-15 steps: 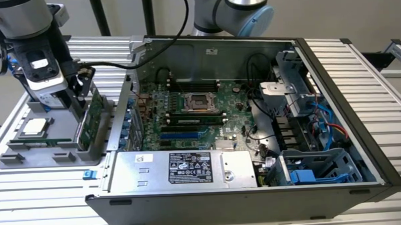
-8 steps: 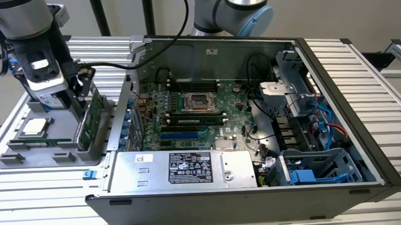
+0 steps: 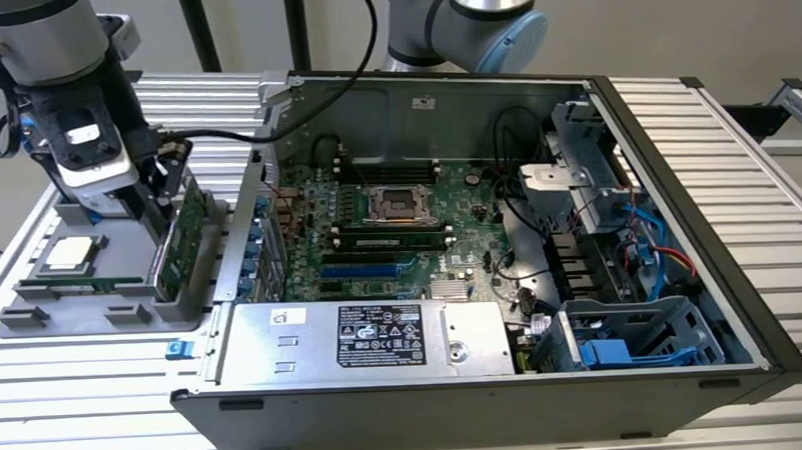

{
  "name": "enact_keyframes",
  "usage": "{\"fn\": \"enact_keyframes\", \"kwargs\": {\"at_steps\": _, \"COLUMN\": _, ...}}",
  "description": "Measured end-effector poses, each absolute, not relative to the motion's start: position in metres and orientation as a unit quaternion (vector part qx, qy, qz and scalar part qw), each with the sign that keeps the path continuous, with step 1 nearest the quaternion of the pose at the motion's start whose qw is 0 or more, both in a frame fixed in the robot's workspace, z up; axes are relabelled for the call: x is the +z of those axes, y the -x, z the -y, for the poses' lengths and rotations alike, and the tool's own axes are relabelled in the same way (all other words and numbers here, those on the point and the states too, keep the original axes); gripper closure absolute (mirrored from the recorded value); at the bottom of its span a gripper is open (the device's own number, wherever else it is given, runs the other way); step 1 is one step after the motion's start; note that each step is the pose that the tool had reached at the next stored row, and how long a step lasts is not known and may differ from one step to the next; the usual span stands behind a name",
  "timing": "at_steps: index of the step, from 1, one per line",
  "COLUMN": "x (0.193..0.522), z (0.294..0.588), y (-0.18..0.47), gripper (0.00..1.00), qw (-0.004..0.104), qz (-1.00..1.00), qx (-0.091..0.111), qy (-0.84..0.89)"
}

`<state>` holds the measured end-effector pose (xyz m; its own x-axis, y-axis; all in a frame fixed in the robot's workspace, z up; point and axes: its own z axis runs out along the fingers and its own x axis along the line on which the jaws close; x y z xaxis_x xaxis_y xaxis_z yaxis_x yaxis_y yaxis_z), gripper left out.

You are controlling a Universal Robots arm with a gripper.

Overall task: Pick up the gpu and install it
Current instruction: 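Pick up the gpu and move the gpu toward the slot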

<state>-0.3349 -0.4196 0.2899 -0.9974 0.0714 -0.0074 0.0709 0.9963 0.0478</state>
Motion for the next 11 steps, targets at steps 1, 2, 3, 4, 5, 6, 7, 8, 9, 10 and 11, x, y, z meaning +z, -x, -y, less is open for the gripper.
{"fn": "enact_keyframes", "kwargs": {"at_steps": 1, "x": 0.2891, "z": 0.4196, "y": 0.3349, "gripper": 0.00, "qw": 0.005, "qz": -0.999, "qx": 0.024, "qy": -0.036}}
{"fn": "enact_keyframes", "kwargs": {"at_steps": 2, "x": 0.2883, "z": 0.4197, "y": 0.3349, "gripper": 0.00, "qw": 0.005, "qz": -0.999, "qx": 0.024, "qy": -0.036}}
{"fn": "enact_keyframes", "kwargs": {"at_steps": 3, "x": 0.2876, "z": 0.4197, "y": 0.3349, "gripper": 0.00, "qw": 0.005, "qz": -0.999, "qx": 0.024, "qy": -0.036}}
{"fn": "enact_keyframes", "kwargs": {"at_steps": 4, "x": 0.2868, "z": 0.4197, "y": 0.3349, "gripper": 0.00, "qw": 0.005, "qz": -0.999, "qx": 0.024, "qy": -0.036}}
{"fn": "enact_keyframes", "kwargs": {"at_steps": 5, "x": 0.2860, "z": 0.4197, "y": 0.3349, "gripper": 0.00, "qw": 0.005, "qz": -0.999, "qx": 0.024, "qy": -0.036}}
{"fn": "enact_keyframes", "kwargs": {"at_steps": 6, "x": 0.2853, "z": 0.4197, "y": 0.3349, "gripper": 0.00, "qw": 0.005, "qz": -0.999, "qx": 0.024, "qy": -0.036}}
{"fn": "enact_keyframes", "kwargs": {"at_steps": 7, "x": 0.2846, "z": 0.4197, "y": 0.3349, "gripper": 0.00, "qw": 0.005, "qz": -0.999, "qx": 0.024, "qy": -0.036}}
{"fn": "enact_keyframes", "kwargs": {"at_steps": 8, "x": 0.2838, "z": 0.4197, "y": 0.3349, "gripper": 0.00, "qw": 0.005, "qz": -0.999, "qx": 0.024, "qy": -0.036}}
{"fn": "enact_keyframes", "kwargs": {"at_steps": 9, "x": 0.2831, "z": 0.4197, "y": 0.3349, "gripper": 0.00, "qw": 0.005, "qz": -0.999, "qx": 0.024, "qy": -0.036}}
{"fn": "enact_keyframes", "kwargs": {"at_steps": 10, "x": 0.2824, "z": 0.4197, "y": 0.3349, "gripper": 0.00, "qw": 0.005, "qz": -0.999, "qx": 0.024, "qy": -0.036}}
{"fn": "enact_keyframes", "kwargs": {"at_steps": 11, "x": 0.2818, "z": 0.4197, "y": 0.3349, "gripper": 0.00, "qw": 0.005, "qz": -0.999, "qx": 0.024, "qy": -0.036}}
